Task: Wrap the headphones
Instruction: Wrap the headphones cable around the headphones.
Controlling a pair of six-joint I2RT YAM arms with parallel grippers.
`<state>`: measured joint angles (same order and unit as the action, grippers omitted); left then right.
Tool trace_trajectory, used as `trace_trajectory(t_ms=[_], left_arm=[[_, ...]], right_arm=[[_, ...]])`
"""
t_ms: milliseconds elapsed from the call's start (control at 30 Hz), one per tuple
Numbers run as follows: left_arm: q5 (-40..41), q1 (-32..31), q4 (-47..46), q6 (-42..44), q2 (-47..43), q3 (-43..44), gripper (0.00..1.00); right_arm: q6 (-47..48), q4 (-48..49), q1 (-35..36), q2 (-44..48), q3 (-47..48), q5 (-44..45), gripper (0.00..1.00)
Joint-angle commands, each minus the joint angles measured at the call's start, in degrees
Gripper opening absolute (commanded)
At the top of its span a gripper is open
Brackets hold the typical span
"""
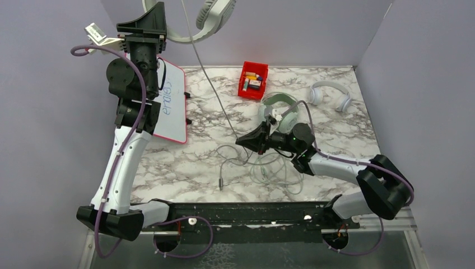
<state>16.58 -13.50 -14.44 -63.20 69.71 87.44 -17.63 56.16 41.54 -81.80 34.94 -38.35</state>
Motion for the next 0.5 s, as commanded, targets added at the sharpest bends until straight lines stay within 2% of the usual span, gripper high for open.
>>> trace_trajectory(t_ms=[0, 133, 267, 467], left_arm=[[-4.65, 1.31, -3.26, -5.05, -1.14, 2.73, 0.00], [-9.46, 2.60, -2.84, -7.32, -2.01, 2.21, 0.00], [-14.24, 3.07, -2.12, -7.60, -1.81, 2.80, 0.00], [-18.42, 3.92, -1.98, -9.89, -1.74, 1.04, 0.00]], right_arm=[[-0.07, -4.25, -2.50, 5.42, -5.44, 2.77, 0.00], [-0.13, -9.08, -5.51, 8.14, -5.99, 0.59, 0.00], [-2.79, -7.85, -9.06, 11.51, -7.67, -7.18, 0.00], [1.55, -18.20, -9.80, 18.84, -8.26, -6.56, 0.00]])
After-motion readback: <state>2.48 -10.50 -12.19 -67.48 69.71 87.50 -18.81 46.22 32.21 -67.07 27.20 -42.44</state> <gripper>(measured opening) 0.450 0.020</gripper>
